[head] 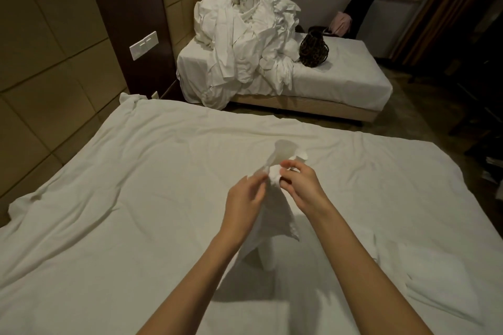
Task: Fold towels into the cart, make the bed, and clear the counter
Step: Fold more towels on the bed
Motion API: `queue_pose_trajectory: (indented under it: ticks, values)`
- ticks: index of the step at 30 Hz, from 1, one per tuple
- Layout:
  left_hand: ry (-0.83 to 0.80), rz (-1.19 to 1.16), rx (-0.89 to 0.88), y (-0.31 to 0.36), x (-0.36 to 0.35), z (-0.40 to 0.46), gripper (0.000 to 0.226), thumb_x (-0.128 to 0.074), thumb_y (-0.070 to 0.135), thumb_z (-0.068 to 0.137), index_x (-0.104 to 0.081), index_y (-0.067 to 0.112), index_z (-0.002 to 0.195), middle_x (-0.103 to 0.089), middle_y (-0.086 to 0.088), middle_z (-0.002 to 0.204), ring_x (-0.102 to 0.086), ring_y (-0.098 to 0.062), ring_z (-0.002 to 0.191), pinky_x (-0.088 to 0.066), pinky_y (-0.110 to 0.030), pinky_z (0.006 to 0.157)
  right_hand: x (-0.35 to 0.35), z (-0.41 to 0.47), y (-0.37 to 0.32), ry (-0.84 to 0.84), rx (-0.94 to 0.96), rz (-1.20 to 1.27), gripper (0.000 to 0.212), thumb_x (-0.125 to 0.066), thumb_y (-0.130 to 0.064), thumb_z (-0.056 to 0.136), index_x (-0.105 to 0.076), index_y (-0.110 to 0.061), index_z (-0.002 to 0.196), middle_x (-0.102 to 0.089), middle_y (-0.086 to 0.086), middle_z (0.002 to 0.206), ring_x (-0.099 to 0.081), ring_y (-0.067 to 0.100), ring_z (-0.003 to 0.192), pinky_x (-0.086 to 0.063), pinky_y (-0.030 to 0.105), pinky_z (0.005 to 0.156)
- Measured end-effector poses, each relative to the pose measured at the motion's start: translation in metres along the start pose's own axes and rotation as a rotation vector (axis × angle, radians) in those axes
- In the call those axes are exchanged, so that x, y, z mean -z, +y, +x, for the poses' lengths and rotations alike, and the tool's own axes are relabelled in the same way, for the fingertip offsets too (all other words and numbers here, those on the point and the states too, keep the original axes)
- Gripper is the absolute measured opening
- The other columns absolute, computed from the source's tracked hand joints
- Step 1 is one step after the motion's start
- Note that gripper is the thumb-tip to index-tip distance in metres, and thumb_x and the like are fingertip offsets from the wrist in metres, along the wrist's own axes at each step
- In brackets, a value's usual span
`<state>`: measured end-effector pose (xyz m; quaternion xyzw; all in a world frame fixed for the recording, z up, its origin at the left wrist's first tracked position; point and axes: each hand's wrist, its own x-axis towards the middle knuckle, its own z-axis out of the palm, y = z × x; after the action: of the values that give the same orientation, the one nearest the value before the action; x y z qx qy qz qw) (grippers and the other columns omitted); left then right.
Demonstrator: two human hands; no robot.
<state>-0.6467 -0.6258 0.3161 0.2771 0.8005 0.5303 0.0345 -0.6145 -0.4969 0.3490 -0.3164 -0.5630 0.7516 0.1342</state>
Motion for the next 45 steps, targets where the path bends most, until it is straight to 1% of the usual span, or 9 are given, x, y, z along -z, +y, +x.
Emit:
queue_pose_trajectory:
  ticks: [5,10,14,20,29,31,34,36,45]
  values:
    - [0.110,0.091,0.019,-0.005,-0.016,0.000,0.032,-0.071,0.028,0.083,-0.060,0.019,0.112,-0.059,0.008,0.106,-0.048,-0.001,0.092,-0.033,-0.001,0.077,-0.006,-0.001,0.003,-0.022,0.005,0.034,0.018,-0.046,0.010,0.092,-0.051,0.002,0.108,-0.060,0.012,0.089,-0.062,0.016,0.079,-0.054,0.016,0.064]
    - [0.086,0.013,0.147,-0.005,-0.024,0.016,0.010,-0.067,0.023,0.086,-0.066,0.015,0.091,-0.068,0.003,0.092,-0.062,-0.013,0.086,-0.046,-0.022,0.075,0.003,0.003,0.003,-0.041,0.043,-0.015,0.025,-0.053,0.004,0.091,-0.056,0.005,0.116,-0.065,0.013,0.093,-0.065,0.016,0.081,-0.054,0.018,0.072]
    - [0.079,-0.037,0.244,-0.001,-0.028,0.028,0.007,-0.068,0.019,0.082,-0.070,0.012,0.082,-0.071,-0.001,0.082,-0.065,-0.015,0.078,-0.051,-0.027,0.075,0.023,0.001,0.012,-0.043,0.081,-0.159,0.031,-0.059,-0.010,0.091,-0.056,-0.015,0.121,-0.066,0.004,0.108,-0.065,0.012,0.094,-0.052,0.022,0.080]
    - [0.039,-0.054,0.283,0.007,-0.042,0.037,0.004,-0.070,0.015,0.076,-0.067,0.014,0.073,-0.066,0.003,0.073,-0.059,-0.007,0.066,-0.040,-0.007,0.057,0.046,-0.017,0.063,-0.031,0.211,-0.147,0.056,-0.061,0.003,0.087,-0.039,-0.026,0.130,-0.060,-0.009,0.117,-0.058,-0.001,0.109,-0.050,0.016,0.088]
    - [0.022,-0.111,0.271,0.007,-0.050,0.038,0.006,-0.070,0.012,0.076,-0.067,0.015,0.072,-0.064,0.007,0.075,-0.057,0.000,0.071,-0.039,-0.002,0.056,0.039,-0.026,0.125,0.217,0.095,-0.317,0.023,-0.070,-0.009,0.083,-0.056,-0.020,0.099,-0.064,-0.007,0.098,-0.061,0.009,0.093,-0.051,0.015,0.070]
    - [0.015,-0.109,0.254,0.005,-0.051,0.036,0.006,-0.069,0.012,0.076,-0.067,0.015,0.072,-0.064,0.008,0.074,-0.057,0.000,0.072,-0.040,-0.005,0.060,0.032,-0.022,0.120,0.232,0.051,-0.297,0.011,-0.060,-0.006,0.090,-0.061,-0.017,0.090,-0.067,0.001,0.091,-0.063,0.016,0.088,-0.054,0.020,0.072]
    - [-0.013,-0.155,0.231,-0.002,-0.044,0.038,0.005,-0.071,0.013,0.077,-0.068,0.016,0.073,-0.066,0.010,0.072,-0.059,0.002,0.068,-0.046,-0.012,0.065,0.033,-0.018,0.108,0.180,0.090,-0.372,0.018,-0.056,-0.004,0.091,-0.060,-0.016,0.078,-0.065,0.000,0.076,-0.064,0.019,0.079,-0.057,0.037,0.078]
    - [-0.069,-0.180,0.202,-0.004,-0.036,0.040,0.005,-0.070,0.017,0.082,-0.072,0.017,0.078,-0.068,0.011,0.073,-0.059,0.006,0.067,-0.044,-0.008,0.065,0.034,-0.019,0.098,0.153,0.119,-0.280,0.016,-0.060,-0.010,0.091,-0.060,-0.014,0.075,-0.061,0.001,0.068,-0.061,0.018,0.071,-0.056,0.040,0.073]
    - [-0.196,-0.208,0.257,-0.028,-0.011,0.022,0.033,-0.051,0.040,0.095,-0.064,0.016,0.076,-0.058,0.012,0.066,-0.049,0.004,0.059,-0.036,-0.013,0.059,0.024,-0.008,0.056,0.216,0.117,0.210,0.013,-0.056,-0.016,0.095,-0.064,-0.009,0.102,-0.071,0.007,0.098,-0.070,0.019,0.088,-0.056,0.030,0.067]
